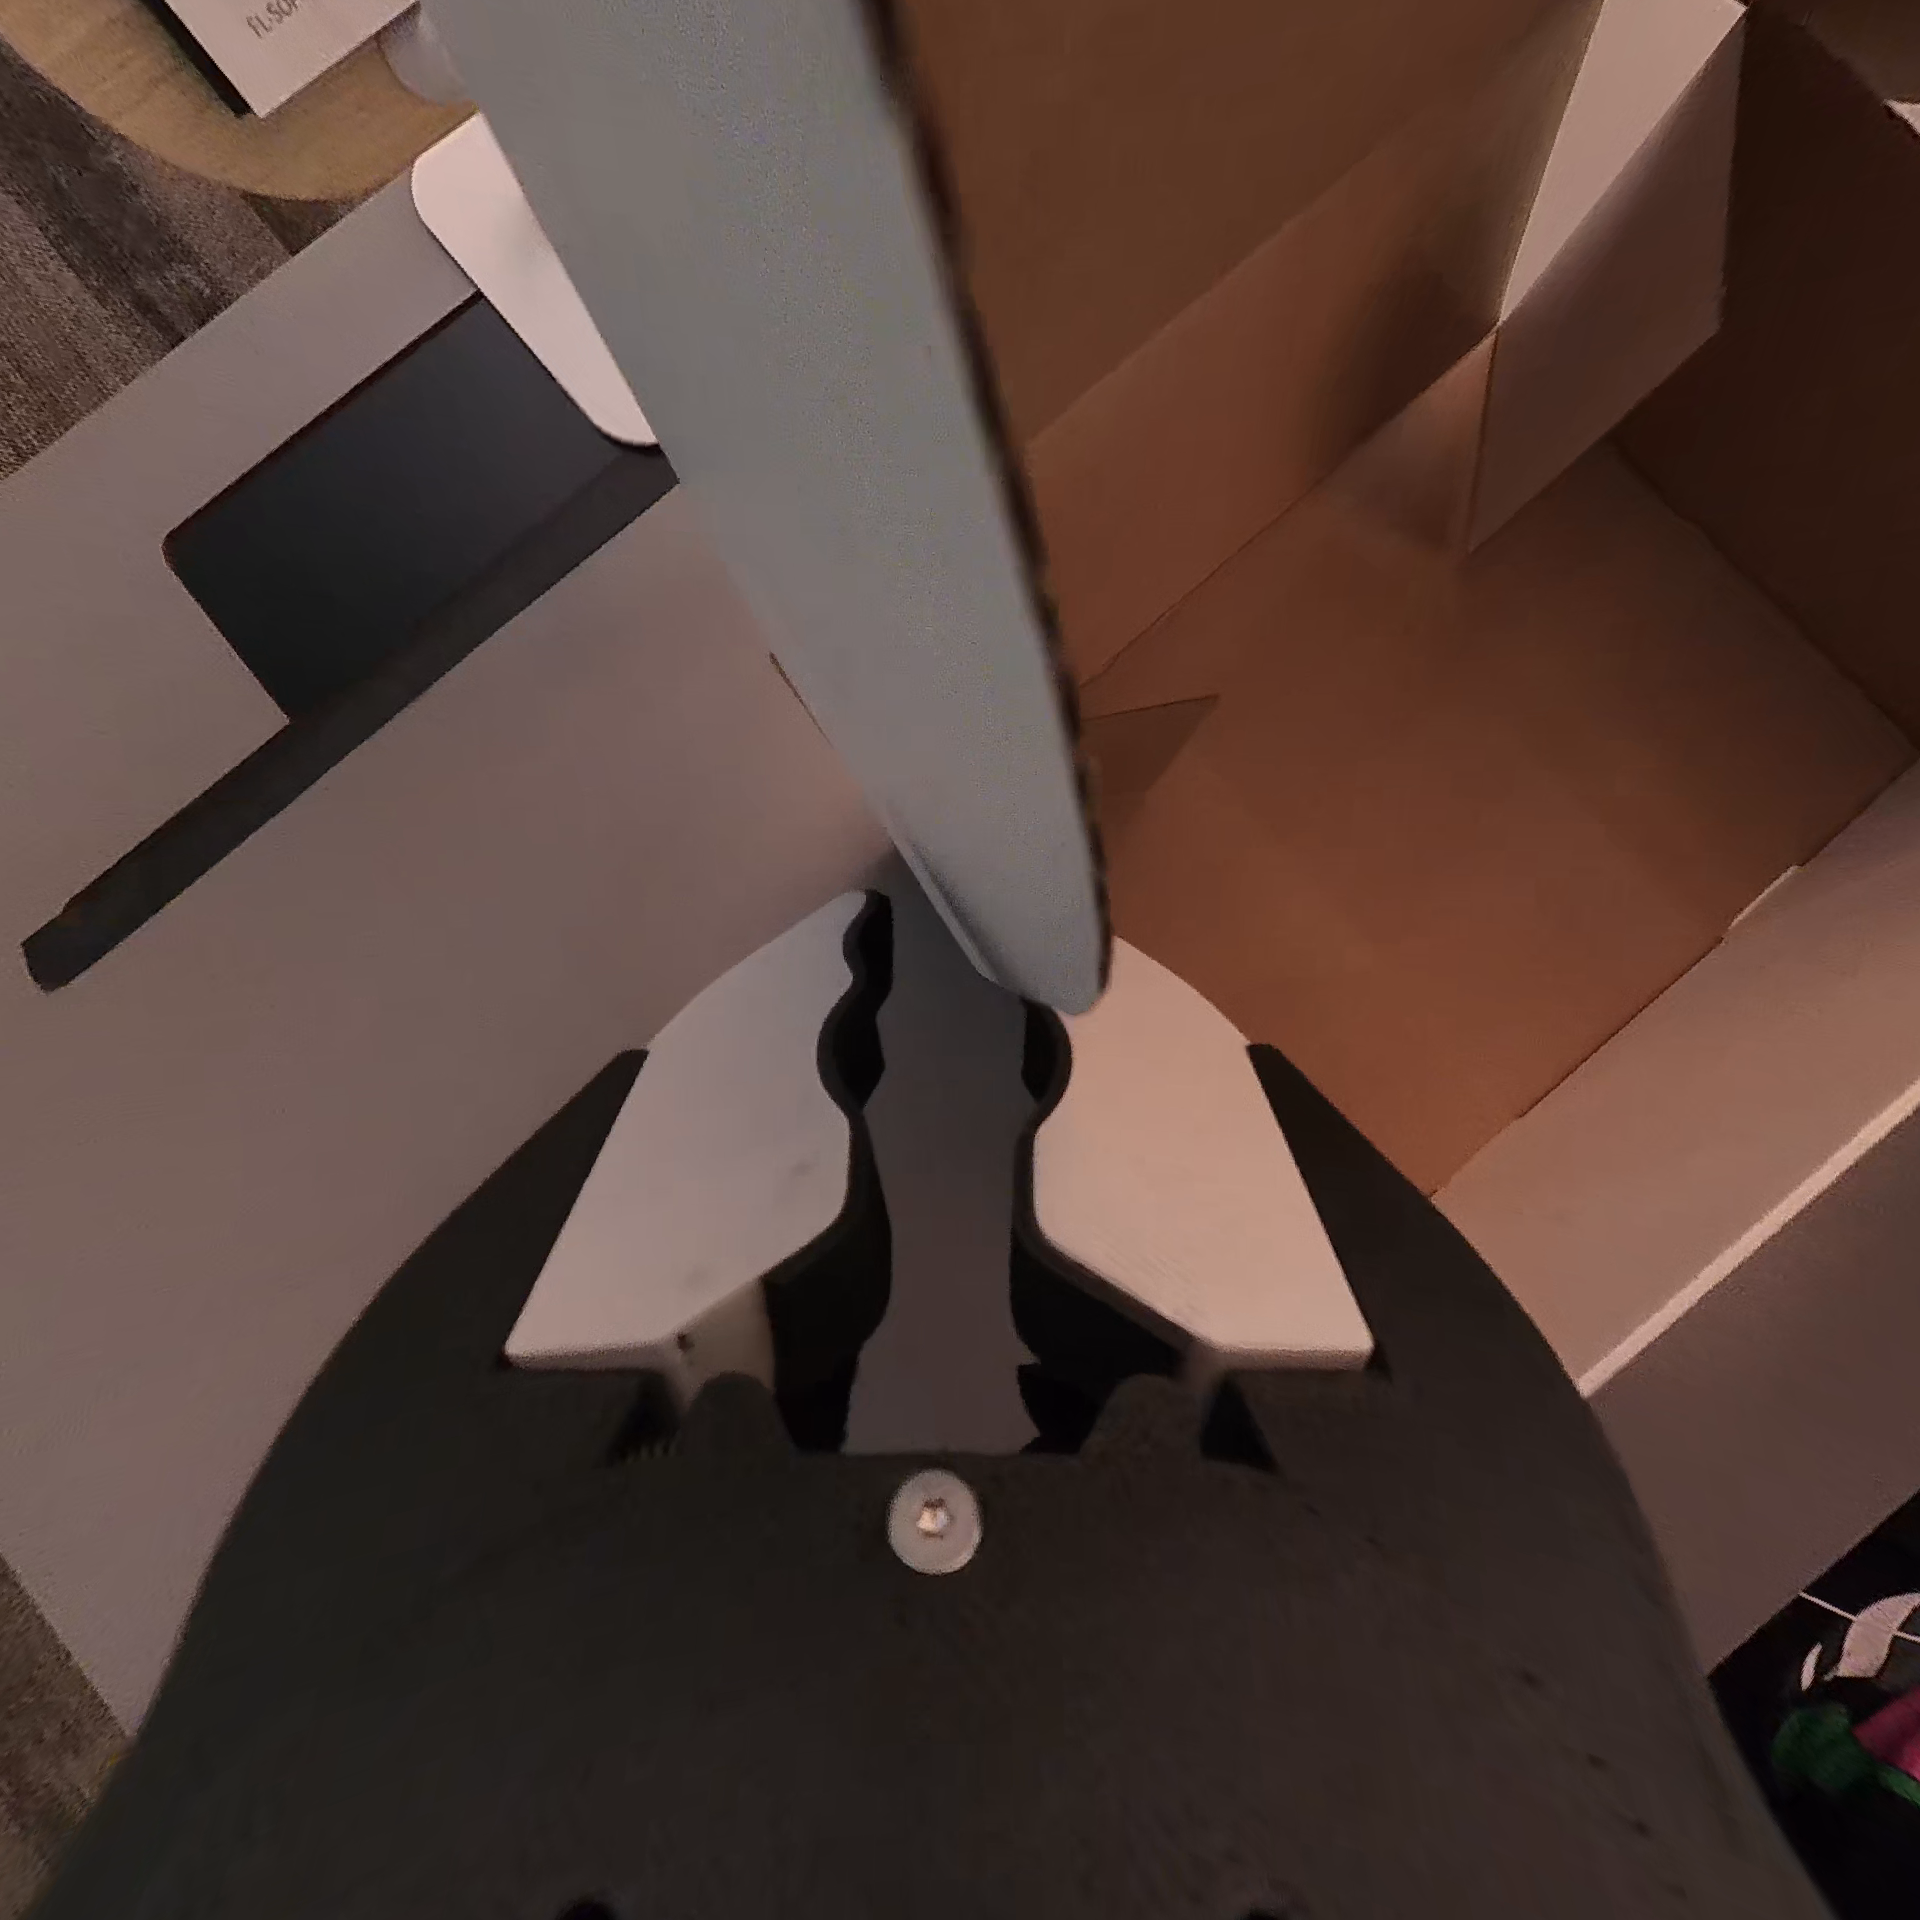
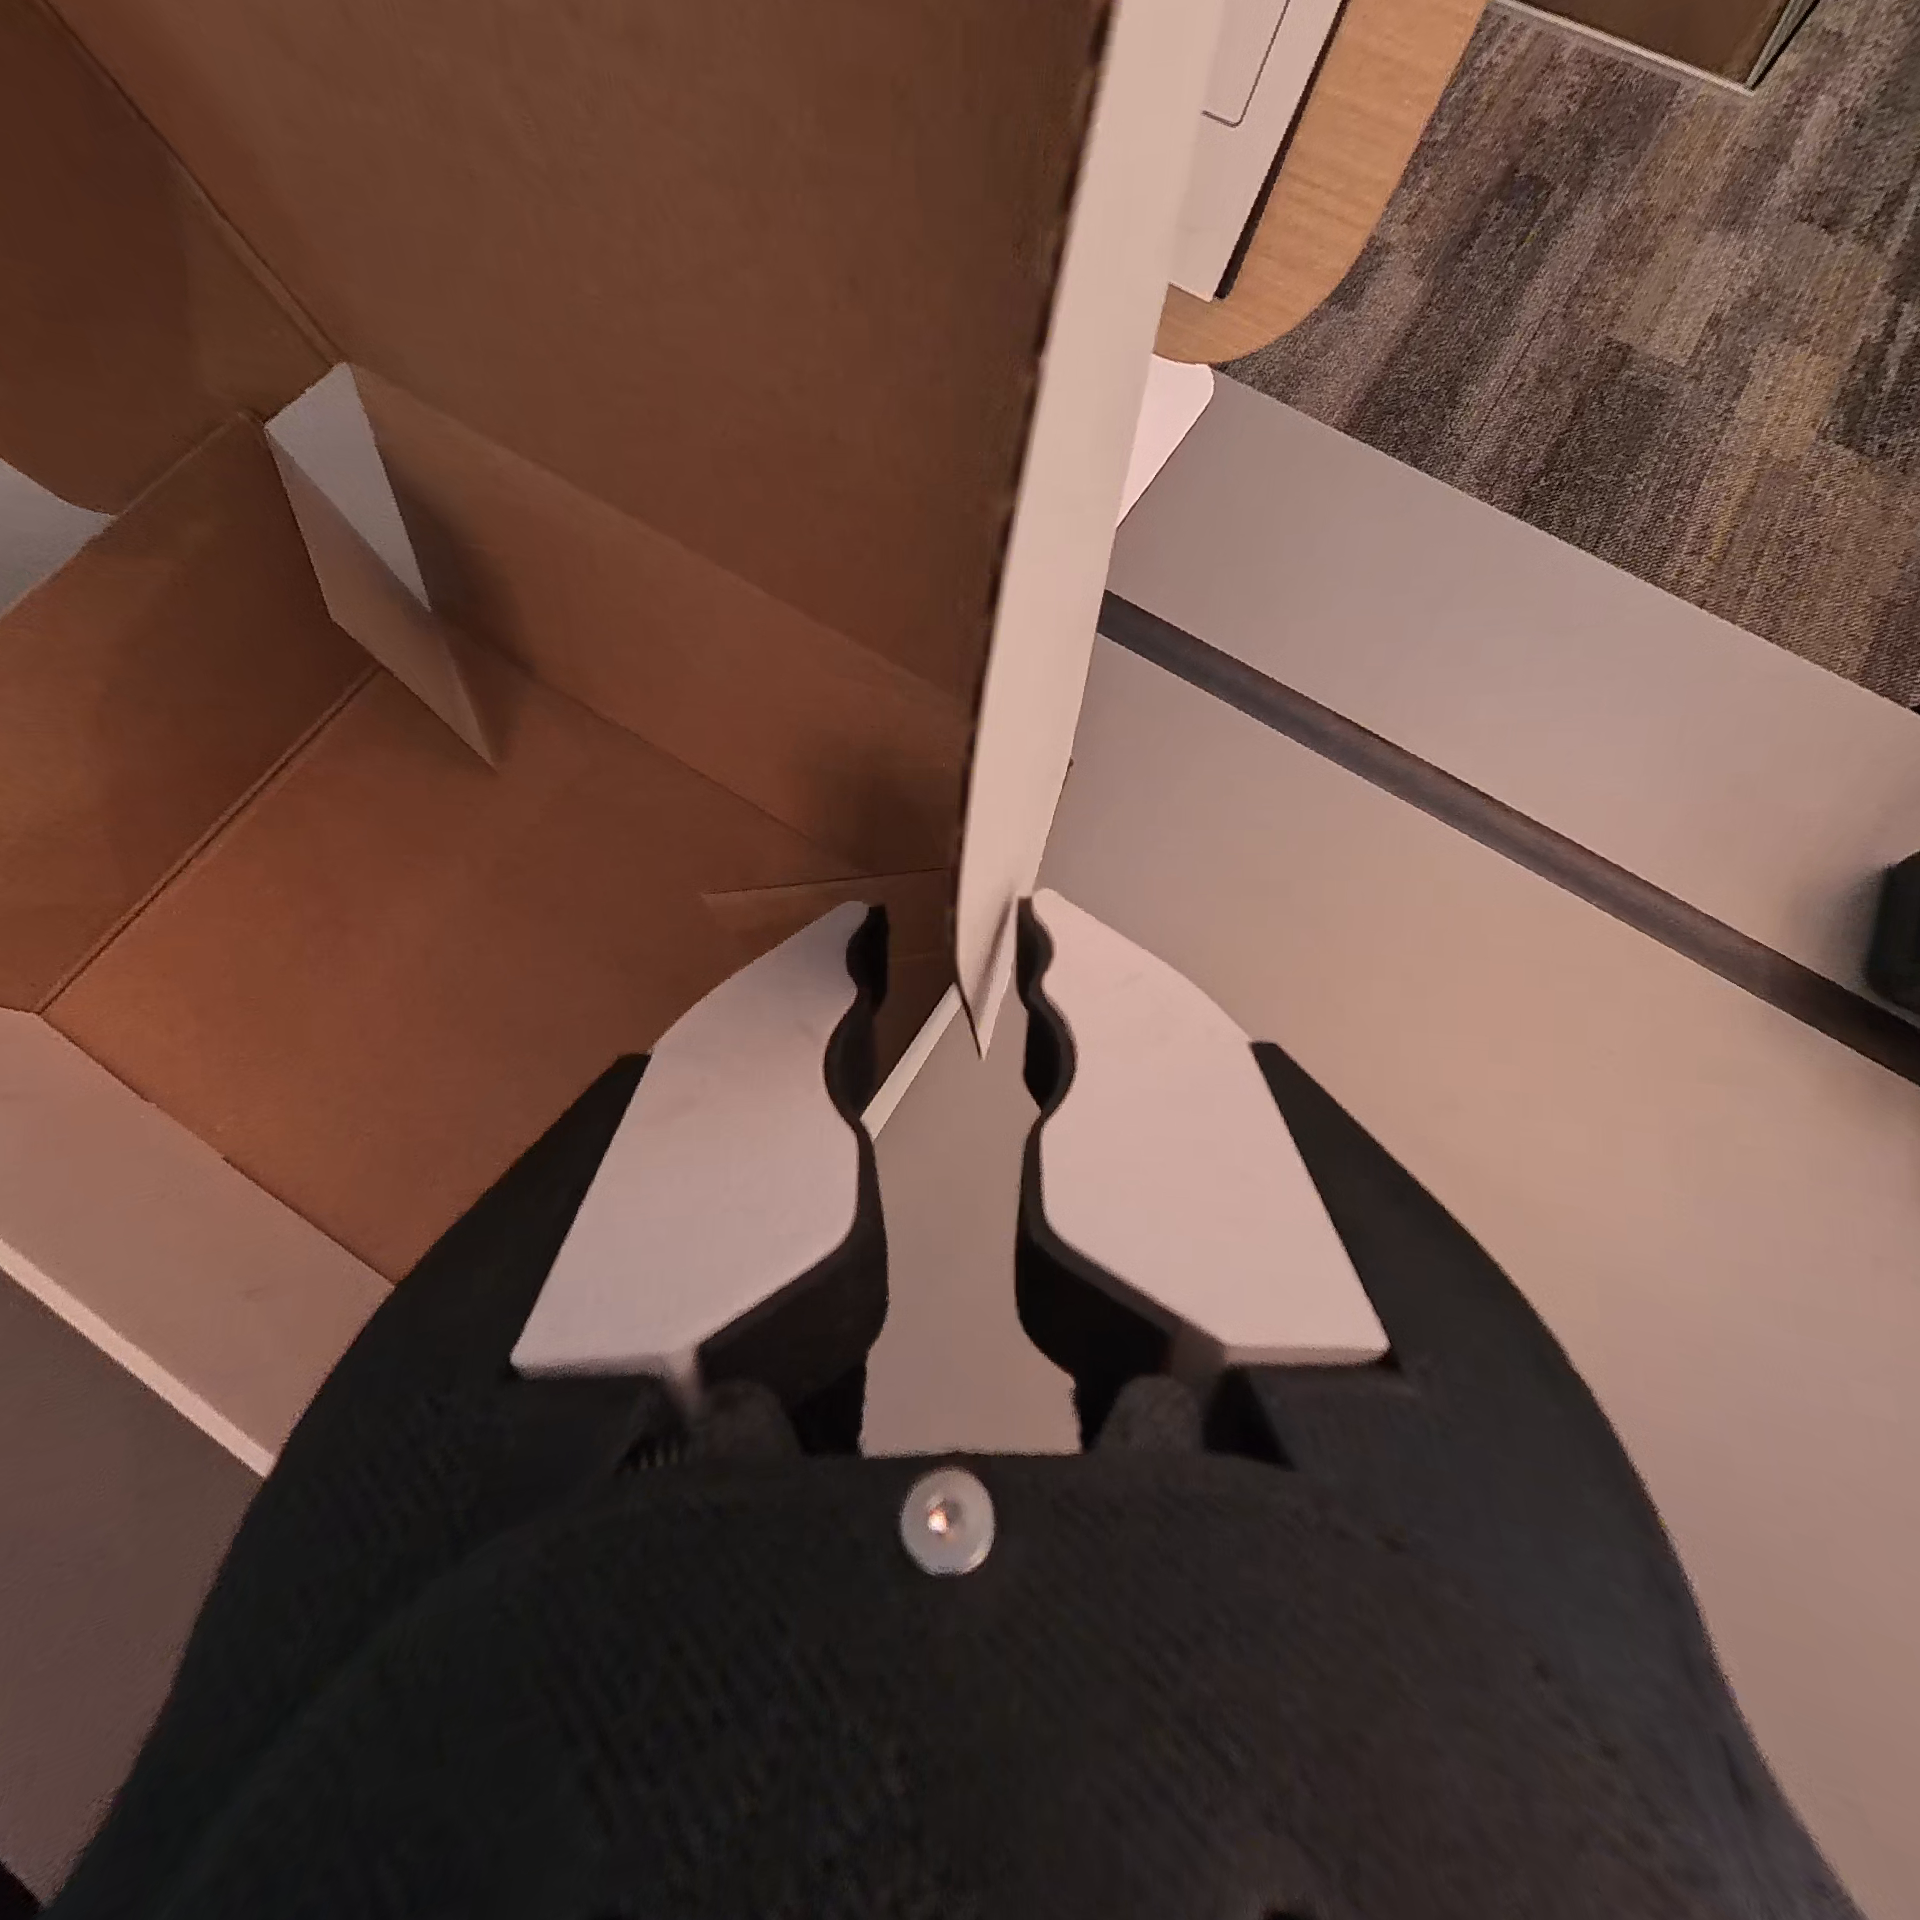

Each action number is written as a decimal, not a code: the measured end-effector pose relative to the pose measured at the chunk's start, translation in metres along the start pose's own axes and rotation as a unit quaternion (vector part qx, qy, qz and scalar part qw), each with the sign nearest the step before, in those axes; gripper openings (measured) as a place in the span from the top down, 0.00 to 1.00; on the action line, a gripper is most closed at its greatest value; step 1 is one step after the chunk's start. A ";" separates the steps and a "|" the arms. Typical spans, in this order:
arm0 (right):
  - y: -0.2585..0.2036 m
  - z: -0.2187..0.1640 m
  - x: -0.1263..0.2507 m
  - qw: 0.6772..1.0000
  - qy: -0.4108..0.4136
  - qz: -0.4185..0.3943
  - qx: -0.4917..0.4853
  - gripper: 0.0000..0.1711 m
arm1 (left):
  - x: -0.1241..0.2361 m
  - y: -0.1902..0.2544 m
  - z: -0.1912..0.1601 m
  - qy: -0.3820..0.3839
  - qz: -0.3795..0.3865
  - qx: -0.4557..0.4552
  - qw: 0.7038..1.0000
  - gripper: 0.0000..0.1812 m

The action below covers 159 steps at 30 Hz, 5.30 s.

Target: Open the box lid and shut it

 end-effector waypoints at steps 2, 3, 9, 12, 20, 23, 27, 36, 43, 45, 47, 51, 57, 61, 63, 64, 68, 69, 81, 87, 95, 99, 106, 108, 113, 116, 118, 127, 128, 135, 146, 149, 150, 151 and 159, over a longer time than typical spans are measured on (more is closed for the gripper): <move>0.000 0.000 0.001 1.000 -0.002 -0.003 0.004 0.84 | 0.004 0.000 -0.001 0.005 -0.006 0.004 1.000 0.86; 0.001 0.000 0.002 1.000 -0.002 -0.006 0.005 0.83 | 0.006 0.000 -0.001 0.006 -0.007 0.005 1.000 0.85; 0.006 0.001 0.017 1.000 0.022 -0.014 0.004 0.75 | 0.039 -0.008 -0.009 0.065 -0.034 0.015 0.997 0.82; 0.009 0.002 0.031 0.999 0.047 -0.021 0.008 0.70 | 0.059 -0.020 -0.016 0.107 -0.042 0.035 0.993 0.80; 0.006 0.016 0.091 0.968 0.215 -0.093 0.087 0.49 | 0.105 -0.054 -0.012 0.271 0.168 0.056 0.946 0.72; 0.004 0.025 0.123 0.913 0.337 -0.201 0.114 0.41 | 0.110 -0.052 -0.006 0.290 0.290 0.022 0.912 0.66; -0.006 0.026 0.151 0.854 0.424 -0.265 0.143 0.41 | 0.108 -0.042 0.003 0.270 0.439 -0.045 0.856 0.63; -0.017 0.023 0.169 0.804 0.483 -0.301 0.172 0.44 | 0.098 -0.040 0.007 0.237 0.486 -0.063 0.839 0.62; -0.015 0.022 0.163 0.800 0.466 -0.331 0.183 0.49 | 0.096 -0.040 0.007 0.232 0.468 -0.071 0.850 0.63; -0.013 0.023 0.156 0.813 0.442 -0.329 0.189 0.49 | 0.091 -0.039 0.006 0.225 0.432 -0.069 0.871 0.64; -0.009 0.023 0.148 0.827 0.411 -0.330 0.197 0.48 | 0.087 -0.035 0.005 0.222 0.378 -0.061 0.897 0.64; -0.002 0.020 0.131 0.867 0.335 -0.300 0.215 0.48 | 0.090 -0.023 0.005 0.260 0.255 -0.045 0.930 0.64; 0.008 -0.007 0.108 0.935 0.182 -0.194 0.236 0.51 | 0.093 -0.007 -0.002 0.258 0.121 -0.055 0.957 0.67; 0.004 -0.050 0.103 0.975 0.063 -0.012 0.213 0.52 | 0.093 0.006 -0.018 0.206 0.005 -0.061 0.977 0.70; -0.003 -0.071 0.102 0.977 0.010 0.067 0.203 0.52 | 0.095 0.013 -0.028 0.168 -0.051 -0.050 0.983 0.68; -0.006 -0.078 0.101 0.975 -0.012 0.090 0.204 0.52 | 0.096 0.017 -0.033 0.150 -0.078 -0.047 0.985 0.66; -0.025 -0.082 0.092 0.964 -0.057 0.163 0.200 0.52 | 0.101 0.036 -0.053 0.090 -0.114 -0.060 0.988 0.60; -0.029 -0.081 0.088 0.963 -0.067 0.169 0.199 0.52 | 0.099 0.043 -0.059 0.063 -0.107 -0.073 0.990 0.57; -0.053 -0.075 0.045 0.950 -0.219 0.155 0.162 0.78 | 0.083 0.096 -0.045 0.057 -0.140 -0.101 0.983 0.64; -0.065 -0.048 0.067 0.972 -0.145 0.086 0.162 0.89 | 0.093 0.099 -0.083 0.135 -0.074 -0.066 0.986 0.59; -0.055 0.000 0.096 0.995 0.072 0.001 0.064 0.95 | 0.051 0.096 -0.103 0.253 0.032 -0.005 0.967 0.54; -0.048 0.012 0.104 0.986 0.163 0.008 0.032 0.96 | 0.020 0.068 -0.078 0.240 0.110 0.009 0.965 0.57; -0.036 0.021 0.095 0.970 0.237 0.008 0.057 0.78 | 0.010 0.045 -0.037 0.249 0.183 -0.019 0.951 0.98; -0.027 0.018 0.094 0.973 0.220 -0.030 0.065 0.61 | 0.014 0.039 -0.023 0.225 0.177 -0.007 0.958 0.99; -0.015 0.003 0.094 0.987 0.158 -0.006 0.028 0.53 | 0.019 0.022 0.002 0.167 0.154 0.039 0.973 0.99; -0.010 -0.005 0.083 0.994 0.103 -0.017 0.033 0.54 | 0.017 0.013 0.007 0.140 0.144 0.056 0.978 0.99; -0.009 -0.010 0.069 0.997 0.059 -0.021 0.039 0.54 | 0.016 0.008 0.009 0.120 0.127 0.065 0.983 0.99; 0.003 -0.017 -0.003 0.998 -0.044 -0.012 0.044 0.95 | 0.022 -0.008 0.005 0.129 0.051 0.078 0.987 0.99; 0.004 -0.017 -0.005 0.998 -0.049 -0.015 0.039 0.95 | 0.023 -0.010 0.003 0.128 0.045 0.079 0.988 0.99; 0.004 -0.018 0.015 0.998 -0.058 -0.006 0.011 0.98 | 0.043 -0.008 -0.007 0.123 0.003 0.074 0.990 0.98; -0.013 -0.025 0.029 0.994 -0.105 -0.002 -0.009 0.98 | 0.064 0.009 -0.024 0.079 -0.007 0.063 0.995 0.98; -0.017 -0.026 0.030 0.993 -0.116 -0.005 0.000 0.98 | 0.066 0.019 -0.024 0.070 -0.025 0.038 0.997 0.96; -0.017 -0.025 0.030 0.993 -0.115 -0.005 0.000 0.98 | 0.067 0.021 -0.023 0.071 -0.032 0.028 0.997 0.94; -0.017 -0.025 0.030 0.993 -0.114 -0.004 -0.001 0.98 | 0.066 0.022 -0.023 0.074 -0.041 0.020 0.996 0.93; -0.008 -0.028 0.031 0.994 -0.107 0.008 -0.018 1.00 | 0.082 0.006 -0.029 0.204 -0.240 -0.034 0.948 0.65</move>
Point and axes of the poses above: each gripper's, where its closed fingertips meet, x back along the fingers, z out of its top, y = z × x across the jaws, the point moved 8 cm from there along x, back along the fingers, and after that the axes turned 1 degree about -x, right-handed, at the moved point
